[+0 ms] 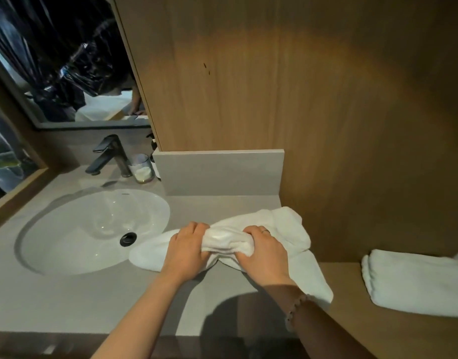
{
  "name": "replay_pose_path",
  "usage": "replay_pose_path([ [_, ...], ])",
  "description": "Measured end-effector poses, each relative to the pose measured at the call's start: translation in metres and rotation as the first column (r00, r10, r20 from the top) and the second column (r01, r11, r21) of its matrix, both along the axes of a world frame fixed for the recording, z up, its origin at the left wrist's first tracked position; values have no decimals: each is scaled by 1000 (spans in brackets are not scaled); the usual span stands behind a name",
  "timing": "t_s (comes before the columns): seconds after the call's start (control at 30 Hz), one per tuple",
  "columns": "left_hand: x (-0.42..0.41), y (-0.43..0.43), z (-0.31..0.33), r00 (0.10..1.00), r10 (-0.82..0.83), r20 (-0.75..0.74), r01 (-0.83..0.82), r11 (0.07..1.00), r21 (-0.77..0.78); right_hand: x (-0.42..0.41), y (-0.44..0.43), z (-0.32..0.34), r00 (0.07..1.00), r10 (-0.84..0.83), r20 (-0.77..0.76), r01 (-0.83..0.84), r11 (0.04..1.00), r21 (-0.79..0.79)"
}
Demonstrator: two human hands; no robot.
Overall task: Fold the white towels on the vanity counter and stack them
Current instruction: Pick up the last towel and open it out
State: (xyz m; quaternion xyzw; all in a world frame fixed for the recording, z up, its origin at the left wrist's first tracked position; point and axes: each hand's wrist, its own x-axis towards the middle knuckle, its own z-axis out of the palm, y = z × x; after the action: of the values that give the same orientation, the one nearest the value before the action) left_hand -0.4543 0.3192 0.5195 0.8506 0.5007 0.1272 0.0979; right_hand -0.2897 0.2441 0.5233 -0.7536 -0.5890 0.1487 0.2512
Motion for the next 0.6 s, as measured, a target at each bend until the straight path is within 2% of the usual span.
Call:
replay_pose_path([
  [0.07,-4,4,0,998,-45,43,48,997,-68,6,3,-3,998,57,26,-56,998,-25],
  [0.17,-7,8,2,992,-55,113,67,992,-106,22,7,-1,966,252,62,-239,957,-162],
  [0.2,-8,10,3,990,-49,129,64,991,-116,27,6,-1,954,292,64,-279,947,-162],
  [0.3,-5,17,10,990,-28,135,47,990,-137,36,4,-5,957,287,51,-291,953,87],
  [0.37,-3,16,15,988,10,155,12,989,-146,43,8,4,962,269,-57,-264,962,74],
  [0.43,-2,15,17,968,54,245,-25,992,-121,46,15,12,966,249,-72,-245,968,55],
  [0.6,-4,17,40,852,121,509,-129,991,-21,36,29,40,973,207,-106,-178,956,235],
])
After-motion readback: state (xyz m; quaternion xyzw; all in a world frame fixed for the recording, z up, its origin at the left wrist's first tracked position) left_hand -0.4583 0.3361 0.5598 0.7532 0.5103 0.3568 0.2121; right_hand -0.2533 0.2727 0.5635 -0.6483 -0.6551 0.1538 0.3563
